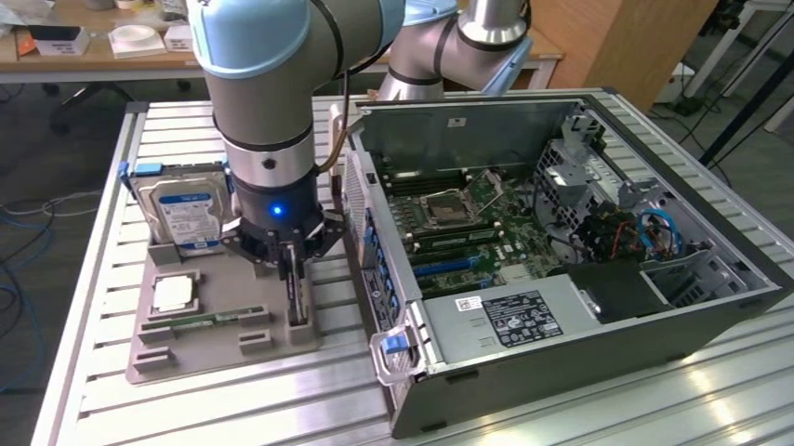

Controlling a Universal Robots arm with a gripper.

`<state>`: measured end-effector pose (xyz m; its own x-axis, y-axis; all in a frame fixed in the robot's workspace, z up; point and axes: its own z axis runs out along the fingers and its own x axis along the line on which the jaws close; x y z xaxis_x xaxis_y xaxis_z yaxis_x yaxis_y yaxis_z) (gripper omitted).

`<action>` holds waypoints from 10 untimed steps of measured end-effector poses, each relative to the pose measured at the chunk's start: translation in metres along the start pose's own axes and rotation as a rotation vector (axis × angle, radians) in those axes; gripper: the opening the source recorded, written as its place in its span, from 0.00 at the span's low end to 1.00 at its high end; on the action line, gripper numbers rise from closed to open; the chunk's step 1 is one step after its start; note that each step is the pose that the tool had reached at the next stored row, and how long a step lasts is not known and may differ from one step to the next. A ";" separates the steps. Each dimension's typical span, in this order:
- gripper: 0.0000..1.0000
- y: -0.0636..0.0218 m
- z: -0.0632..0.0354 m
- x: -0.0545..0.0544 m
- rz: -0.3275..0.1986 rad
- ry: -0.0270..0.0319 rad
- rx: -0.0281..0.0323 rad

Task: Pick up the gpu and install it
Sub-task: 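Pick up the gpu and move the gpu toward the slot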

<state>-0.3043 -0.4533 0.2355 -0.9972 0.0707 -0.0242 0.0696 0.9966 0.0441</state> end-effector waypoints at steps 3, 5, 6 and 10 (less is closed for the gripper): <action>0.26 0.0000 0.0000 0.000 0.000 0.0000 0.0000; 0.26 0.0000 0.0000 0.000 0.000 0.0000 0.0000; 0.26 0.0000 0.0000 0.000 0.000 -0.0001 0.0000; 0.26 0.0001 -0.0009 0.000 0.000 -0.0001 0.0000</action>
<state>-0.3043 -0.4532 0.2365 -0.9972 0.0708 -0.0243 0.0697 0.9966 0.0441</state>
